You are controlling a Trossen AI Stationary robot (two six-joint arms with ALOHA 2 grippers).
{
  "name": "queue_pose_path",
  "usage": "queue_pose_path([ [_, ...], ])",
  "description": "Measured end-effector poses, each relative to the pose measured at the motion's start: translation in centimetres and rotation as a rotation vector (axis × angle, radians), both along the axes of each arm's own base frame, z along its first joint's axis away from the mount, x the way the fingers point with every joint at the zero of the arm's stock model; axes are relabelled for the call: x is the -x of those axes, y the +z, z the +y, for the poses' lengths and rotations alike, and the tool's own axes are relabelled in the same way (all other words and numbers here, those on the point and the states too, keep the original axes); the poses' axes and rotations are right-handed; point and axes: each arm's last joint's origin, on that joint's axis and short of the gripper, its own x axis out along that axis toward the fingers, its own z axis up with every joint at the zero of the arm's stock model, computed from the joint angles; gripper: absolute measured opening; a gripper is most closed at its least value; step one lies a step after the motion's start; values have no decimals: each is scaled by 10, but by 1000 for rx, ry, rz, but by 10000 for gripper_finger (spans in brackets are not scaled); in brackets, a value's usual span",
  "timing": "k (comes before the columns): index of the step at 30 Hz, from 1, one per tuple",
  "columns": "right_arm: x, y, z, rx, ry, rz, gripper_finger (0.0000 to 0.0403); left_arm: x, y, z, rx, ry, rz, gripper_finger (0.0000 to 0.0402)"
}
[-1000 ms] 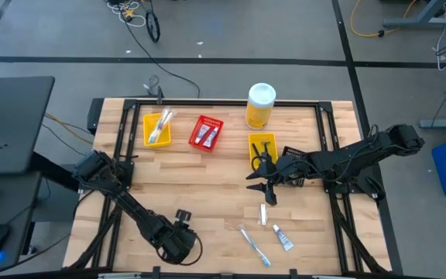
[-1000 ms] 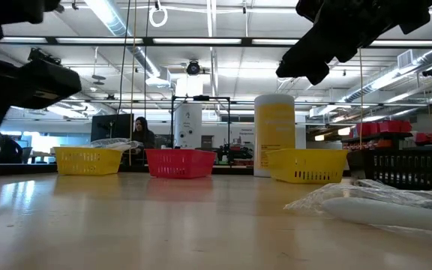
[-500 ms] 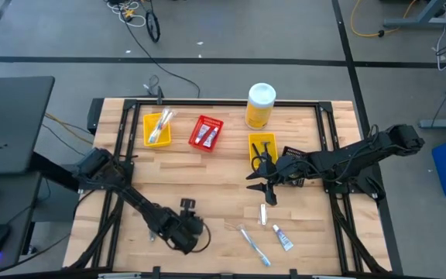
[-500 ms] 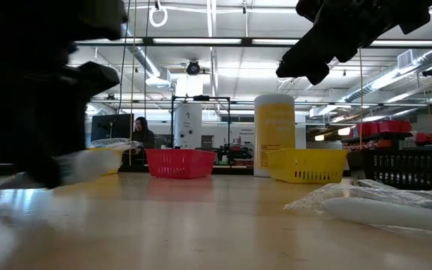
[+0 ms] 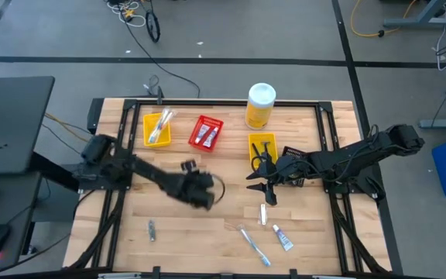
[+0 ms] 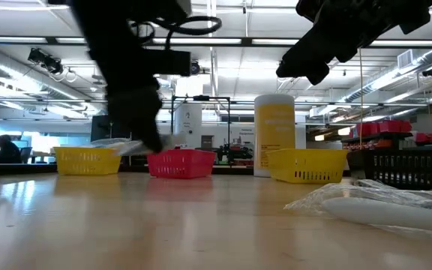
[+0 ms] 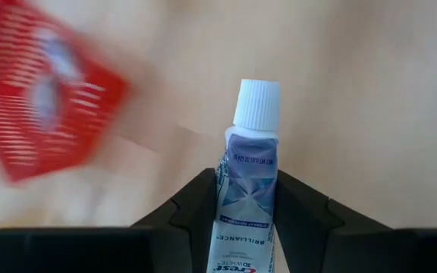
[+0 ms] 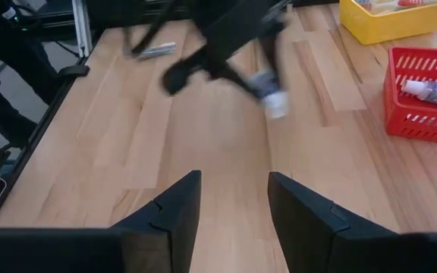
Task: Pick & Place Travel size toiletries
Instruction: Put the white toothpaste into the red basket
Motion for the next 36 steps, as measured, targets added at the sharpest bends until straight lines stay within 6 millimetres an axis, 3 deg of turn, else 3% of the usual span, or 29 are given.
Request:
queue_pose_path([
  [8,0,0,0,0,0,1,161,1,53,79,-10,198,-153,128],
  [14,0,0,0,0,0,0,161,0,65,135,28,317,-240,128],
  [20,0,0,0,4,-6,1,161,-9,54,180,148,321,-386,128],
  [25,0,0,0,3,-6,0,160,-4,42,203,148,392,-359,128],
  [36,0,0,0,4,-7,1,164,-13,-4,217,223,435,-249,128],
])
